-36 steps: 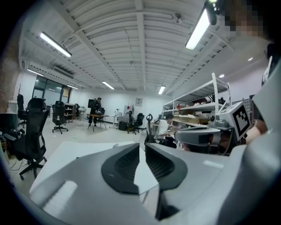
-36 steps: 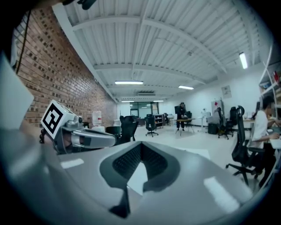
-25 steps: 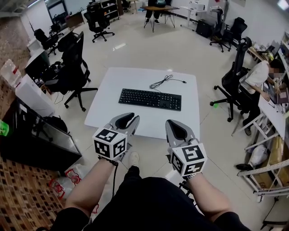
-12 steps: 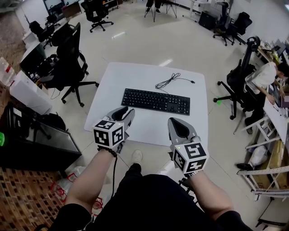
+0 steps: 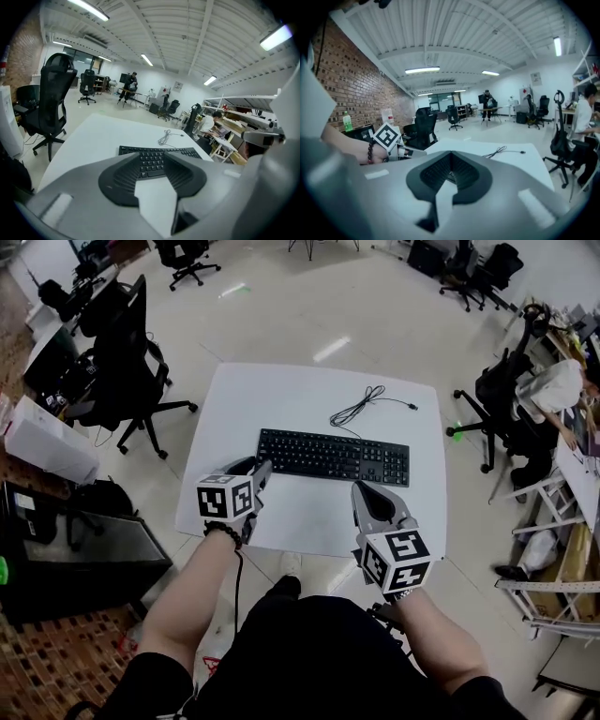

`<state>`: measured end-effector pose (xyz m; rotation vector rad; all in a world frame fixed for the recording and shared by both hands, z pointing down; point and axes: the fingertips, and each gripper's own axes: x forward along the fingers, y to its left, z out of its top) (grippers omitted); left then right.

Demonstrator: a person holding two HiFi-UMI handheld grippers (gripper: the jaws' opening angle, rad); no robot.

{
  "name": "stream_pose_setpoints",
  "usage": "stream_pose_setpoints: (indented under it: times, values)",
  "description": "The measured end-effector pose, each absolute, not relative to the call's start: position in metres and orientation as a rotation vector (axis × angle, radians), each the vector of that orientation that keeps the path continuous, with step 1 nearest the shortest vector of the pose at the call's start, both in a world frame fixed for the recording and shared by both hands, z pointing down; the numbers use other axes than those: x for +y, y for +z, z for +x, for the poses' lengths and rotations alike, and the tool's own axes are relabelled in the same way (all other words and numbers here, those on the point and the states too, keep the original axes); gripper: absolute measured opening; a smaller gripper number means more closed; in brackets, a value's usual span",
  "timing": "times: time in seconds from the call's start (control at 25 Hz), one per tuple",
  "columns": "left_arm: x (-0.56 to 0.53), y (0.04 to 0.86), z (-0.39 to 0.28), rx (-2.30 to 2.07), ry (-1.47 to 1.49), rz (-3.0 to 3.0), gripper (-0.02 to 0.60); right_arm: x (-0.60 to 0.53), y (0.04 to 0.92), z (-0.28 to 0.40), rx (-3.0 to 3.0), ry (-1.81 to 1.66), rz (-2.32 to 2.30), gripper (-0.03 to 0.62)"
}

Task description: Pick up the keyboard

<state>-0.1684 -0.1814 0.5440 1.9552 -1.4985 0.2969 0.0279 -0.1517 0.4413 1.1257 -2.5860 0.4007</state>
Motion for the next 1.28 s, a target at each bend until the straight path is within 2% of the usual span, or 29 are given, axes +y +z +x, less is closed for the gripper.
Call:
stream_pose_setpoints:
  times: [0.32, 0.68, 1.28]
  values:
    - [-0.228, 0.617, -0.208, -1.402, 0.351, 1.798, 0.147, -0.186, 0.463, 0.017, -2.51, 0.479, 1.215, 0.002]
    - [-0.264, 0.67, -0.223, -1.29, 0.33, 1.7, 0.147, -0.213, 0.477, 0.017, -2.445, 0.527, 1.295, 0.002]
    - [-0.269, 0.669, -0.221, -1.196, 0.283, 1.658, 0.135, -0.228, 0.493, 0.017, -2.401, 0.588, 1.316, 0.002]
